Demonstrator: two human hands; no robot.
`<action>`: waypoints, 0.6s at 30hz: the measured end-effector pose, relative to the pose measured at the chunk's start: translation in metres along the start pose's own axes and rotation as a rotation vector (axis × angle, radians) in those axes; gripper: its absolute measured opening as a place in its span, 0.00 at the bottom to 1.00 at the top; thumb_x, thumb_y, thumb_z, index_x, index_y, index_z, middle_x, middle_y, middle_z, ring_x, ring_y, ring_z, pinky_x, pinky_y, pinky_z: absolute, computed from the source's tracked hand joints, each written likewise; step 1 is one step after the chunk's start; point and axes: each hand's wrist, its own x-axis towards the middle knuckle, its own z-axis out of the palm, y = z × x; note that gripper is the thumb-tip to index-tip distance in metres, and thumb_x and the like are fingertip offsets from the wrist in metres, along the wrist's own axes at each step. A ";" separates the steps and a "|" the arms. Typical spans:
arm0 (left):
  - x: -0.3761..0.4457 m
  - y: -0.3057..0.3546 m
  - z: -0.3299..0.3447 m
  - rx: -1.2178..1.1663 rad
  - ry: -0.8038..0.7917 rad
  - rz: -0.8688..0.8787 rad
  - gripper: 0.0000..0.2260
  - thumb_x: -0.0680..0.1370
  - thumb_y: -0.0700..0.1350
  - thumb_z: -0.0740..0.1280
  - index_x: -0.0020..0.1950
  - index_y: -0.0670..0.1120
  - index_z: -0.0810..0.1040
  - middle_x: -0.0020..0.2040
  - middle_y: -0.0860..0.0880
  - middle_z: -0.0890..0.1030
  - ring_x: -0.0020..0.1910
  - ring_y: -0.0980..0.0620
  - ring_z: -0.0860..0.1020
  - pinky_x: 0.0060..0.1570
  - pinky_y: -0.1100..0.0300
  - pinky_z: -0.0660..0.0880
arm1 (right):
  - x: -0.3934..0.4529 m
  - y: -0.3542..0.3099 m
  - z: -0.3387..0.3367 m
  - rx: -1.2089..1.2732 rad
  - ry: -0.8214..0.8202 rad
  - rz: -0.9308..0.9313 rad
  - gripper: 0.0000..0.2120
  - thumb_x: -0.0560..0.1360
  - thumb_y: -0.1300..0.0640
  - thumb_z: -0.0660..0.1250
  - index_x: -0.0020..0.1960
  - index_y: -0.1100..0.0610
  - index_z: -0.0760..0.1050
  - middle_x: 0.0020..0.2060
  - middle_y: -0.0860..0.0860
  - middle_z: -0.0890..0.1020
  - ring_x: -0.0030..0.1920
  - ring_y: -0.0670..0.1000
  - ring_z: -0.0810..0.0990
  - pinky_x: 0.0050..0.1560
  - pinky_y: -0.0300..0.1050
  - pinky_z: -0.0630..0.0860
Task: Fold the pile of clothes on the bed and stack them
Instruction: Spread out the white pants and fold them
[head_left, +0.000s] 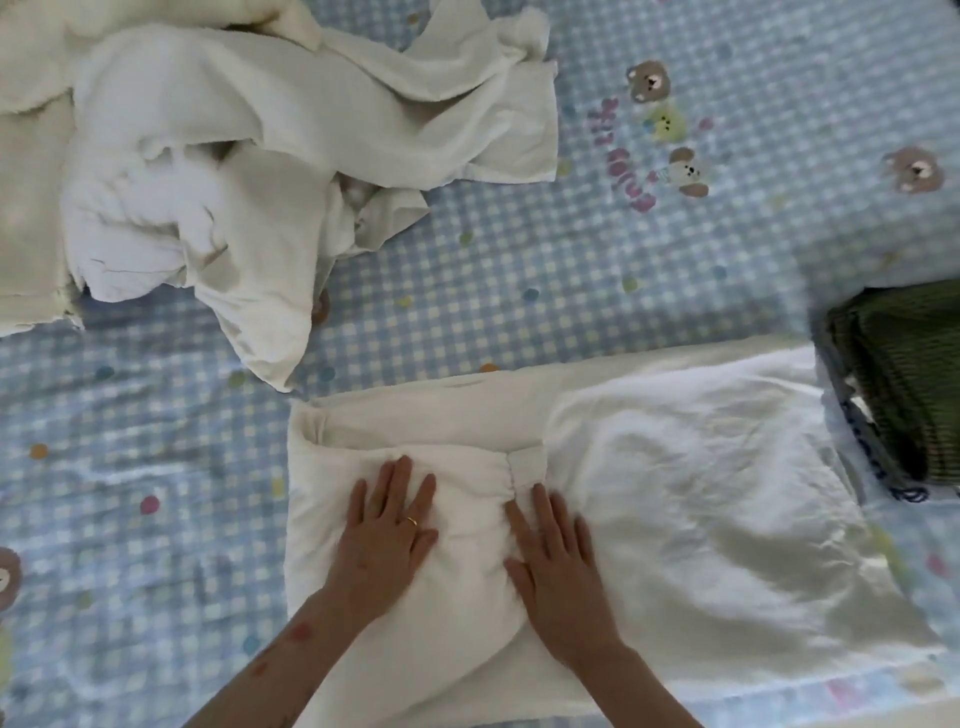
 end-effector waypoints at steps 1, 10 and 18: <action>0.000 0.010 -0.006 -0.018 0.059 0.013 0.28 0.81 0.54 0.42 0.68 0.41 0.73 0.70 0.38 0.69 0.68 0.37 0.69 0.68 0.43 0.65 | -0.006 0.008 -0.005 0.049 0.025 -0.005 0.26 0.80 0.43 0.46 0.77 0.47 0.52 0.77 0.51 0.54 0.76 0.52 0.54 0.72 0.51 0.53; 0.103 0.150 -0.086 0.297 -0.072 0.310 0.26 0.77 0.38 0.58 0.75 0.46 0.57 0.74 0.41 0.60 0.69 0.45 0.66 0.68 0.50 0.60 | -0.093 0.193 -0.091 0.101 0.372 0.685 0.27 0.79 0.49 0.52 0.67 0.69 0.70 0.67 0.66 0.70 0.66 0.67 0.71 0.63 0.64 0.70; 0.115 0.116 -0.105 0.185 -0.360 0.210 0.20 0.73 0.45 0.66 0.64 0.49 0.68 0.52 0.50 0.67 0.56 0.50 0.72 0.55 0.58 0.69 | -0.049 0.060 -0.054 0.622 0.105 0.231 0.21 0.78 0.46 0.60 0.68 0.53 0.70 0.59 0.50 0.76 0.56 0.51 0.78 0.50 0.43 0.75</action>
